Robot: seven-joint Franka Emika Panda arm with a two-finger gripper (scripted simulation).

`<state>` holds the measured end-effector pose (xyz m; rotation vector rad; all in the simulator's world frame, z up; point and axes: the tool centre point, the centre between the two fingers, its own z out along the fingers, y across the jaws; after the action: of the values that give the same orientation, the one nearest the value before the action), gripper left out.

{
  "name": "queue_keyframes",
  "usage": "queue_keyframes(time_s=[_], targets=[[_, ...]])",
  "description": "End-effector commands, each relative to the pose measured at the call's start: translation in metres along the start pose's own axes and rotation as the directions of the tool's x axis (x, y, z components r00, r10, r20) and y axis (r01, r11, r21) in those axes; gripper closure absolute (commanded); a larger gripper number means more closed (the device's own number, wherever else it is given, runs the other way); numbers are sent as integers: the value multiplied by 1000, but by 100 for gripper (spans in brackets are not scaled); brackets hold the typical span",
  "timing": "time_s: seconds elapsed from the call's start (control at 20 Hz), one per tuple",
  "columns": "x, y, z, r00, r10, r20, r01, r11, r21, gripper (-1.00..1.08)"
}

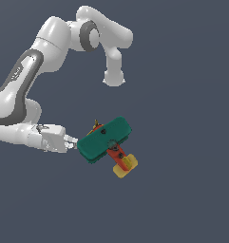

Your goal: Pick up the object and move it to a goal position.

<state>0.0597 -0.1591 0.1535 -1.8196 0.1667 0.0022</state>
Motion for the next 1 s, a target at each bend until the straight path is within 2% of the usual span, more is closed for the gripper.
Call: queue_keyframes(time_s=[0.0,0.95], targets=[[0,0,2,1000,-6,7,6,1000,1,-20],[-2,3,1,1000,-16,14,16,1000,0,-20]])
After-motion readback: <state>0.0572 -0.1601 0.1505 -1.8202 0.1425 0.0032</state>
